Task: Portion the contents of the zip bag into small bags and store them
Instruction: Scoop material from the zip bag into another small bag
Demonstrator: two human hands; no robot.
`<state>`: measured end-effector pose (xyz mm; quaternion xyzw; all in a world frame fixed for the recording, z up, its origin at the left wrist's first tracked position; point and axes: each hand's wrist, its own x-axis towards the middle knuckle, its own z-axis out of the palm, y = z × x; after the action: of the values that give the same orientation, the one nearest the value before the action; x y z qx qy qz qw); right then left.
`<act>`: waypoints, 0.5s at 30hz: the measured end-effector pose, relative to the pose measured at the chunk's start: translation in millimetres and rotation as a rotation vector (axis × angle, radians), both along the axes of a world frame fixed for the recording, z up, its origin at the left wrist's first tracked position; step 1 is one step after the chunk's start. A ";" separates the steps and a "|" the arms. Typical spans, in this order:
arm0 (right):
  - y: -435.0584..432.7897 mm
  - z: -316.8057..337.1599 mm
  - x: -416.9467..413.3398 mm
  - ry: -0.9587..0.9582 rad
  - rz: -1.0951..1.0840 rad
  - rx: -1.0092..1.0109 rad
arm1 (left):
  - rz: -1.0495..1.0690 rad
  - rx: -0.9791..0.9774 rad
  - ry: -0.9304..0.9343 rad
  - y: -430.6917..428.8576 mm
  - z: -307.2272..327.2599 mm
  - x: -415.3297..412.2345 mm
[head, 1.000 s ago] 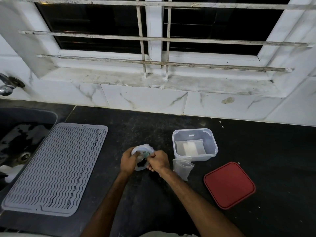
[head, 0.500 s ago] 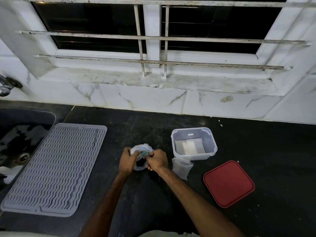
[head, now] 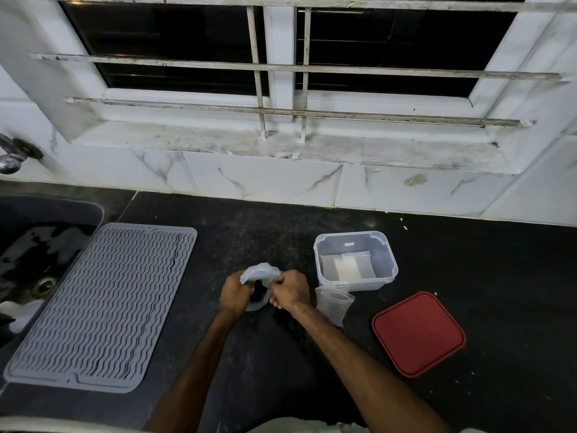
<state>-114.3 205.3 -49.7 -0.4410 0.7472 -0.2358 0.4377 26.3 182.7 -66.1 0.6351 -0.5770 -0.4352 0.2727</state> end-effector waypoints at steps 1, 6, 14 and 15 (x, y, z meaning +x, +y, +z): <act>0.0 -0.2 0.4 -0.004 0.001 0.002 | 0.011 0.005 -0.009 -0.1 -1.7 0.6; -0.5 -1.7 0.2 -0.016 0.032 0.014 | 0.037 0.002 0.000 -2.3 -4.5 -0.2; 0.3 -4.4 1.1 -0.034 0.013 0.043 | 0.165 0.005 0.064 1.5 1.1 -9.4; 0.2 -4.1 1.6 -0.034 0.010 0.044 | 0.139 0.001 0.069 2.3 0.8 -10.5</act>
<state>-112.8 205.5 -53.8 -0.4308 0.7426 -0.2246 0.4610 15.8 185.0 -65.3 0.6586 -0.5215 -0.4369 0.3217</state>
